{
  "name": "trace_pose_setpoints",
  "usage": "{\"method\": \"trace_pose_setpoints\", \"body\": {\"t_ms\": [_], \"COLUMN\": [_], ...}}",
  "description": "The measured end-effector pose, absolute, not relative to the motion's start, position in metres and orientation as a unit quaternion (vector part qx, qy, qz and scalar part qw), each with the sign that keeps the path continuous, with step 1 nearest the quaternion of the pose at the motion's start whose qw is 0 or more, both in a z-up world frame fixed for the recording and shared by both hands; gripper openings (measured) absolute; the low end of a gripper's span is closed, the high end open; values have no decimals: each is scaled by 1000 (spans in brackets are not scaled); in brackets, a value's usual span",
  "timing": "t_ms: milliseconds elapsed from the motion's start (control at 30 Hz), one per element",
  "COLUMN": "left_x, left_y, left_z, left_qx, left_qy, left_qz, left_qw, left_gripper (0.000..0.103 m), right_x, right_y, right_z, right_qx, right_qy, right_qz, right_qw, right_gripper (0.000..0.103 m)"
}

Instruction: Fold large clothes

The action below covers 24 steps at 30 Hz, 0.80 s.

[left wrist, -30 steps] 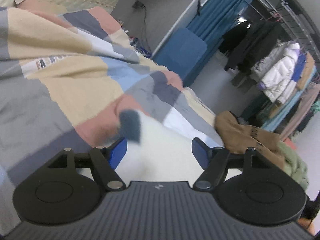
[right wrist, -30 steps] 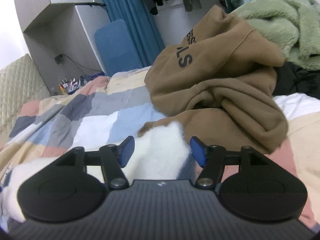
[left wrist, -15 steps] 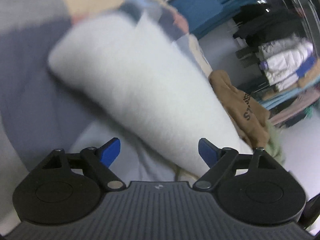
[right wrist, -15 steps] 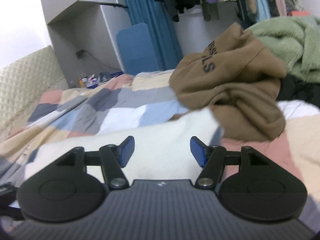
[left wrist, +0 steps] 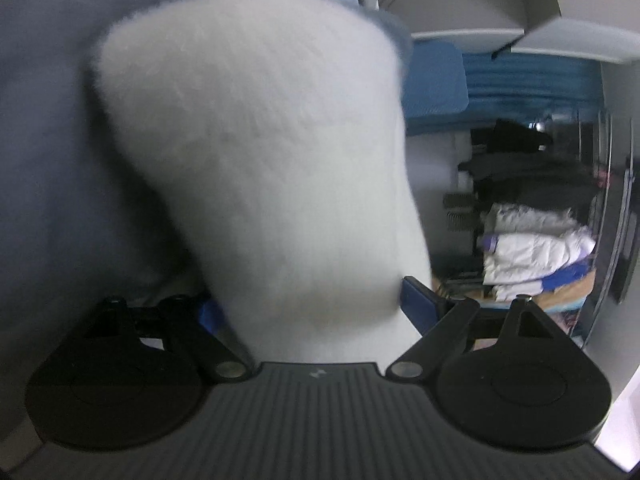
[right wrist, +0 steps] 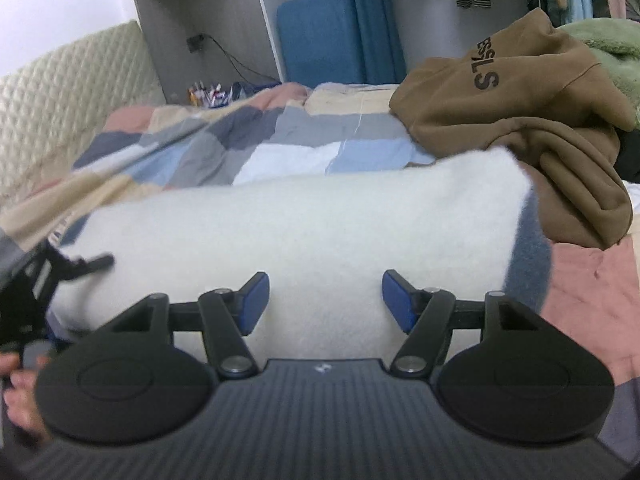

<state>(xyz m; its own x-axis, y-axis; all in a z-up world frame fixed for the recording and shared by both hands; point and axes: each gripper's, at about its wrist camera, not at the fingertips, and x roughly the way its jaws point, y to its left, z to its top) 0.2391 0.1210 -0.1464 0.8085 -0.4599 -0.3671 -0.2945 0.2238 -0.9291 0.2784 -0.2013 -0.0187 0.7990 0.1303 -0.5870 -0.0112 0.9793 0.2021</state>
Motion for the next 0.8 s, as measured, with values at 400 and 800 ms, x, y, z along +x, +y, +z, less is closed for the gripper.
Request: {"method": "trace_pose_setpoints", "body": {"t_ms": [400, 800], "left_x": [252, 245], "left_y": [116, 128], "left_z": [-130, -126], "left_qx": [-564, -587], "left_qy": [292, 274], "left_qz": [-52, -80], "left_qw": [771, 758], "left_gripper": [46, 43], "right_x": [263, 298], "right_y": [-202, -203], "right_z": [-17, -91], "right_qx": [257, 452], "right_qy": [313, 379], "right_qz": [134, 138], "right_qw": [904, 795], "right_gripper": [66, 91]}}
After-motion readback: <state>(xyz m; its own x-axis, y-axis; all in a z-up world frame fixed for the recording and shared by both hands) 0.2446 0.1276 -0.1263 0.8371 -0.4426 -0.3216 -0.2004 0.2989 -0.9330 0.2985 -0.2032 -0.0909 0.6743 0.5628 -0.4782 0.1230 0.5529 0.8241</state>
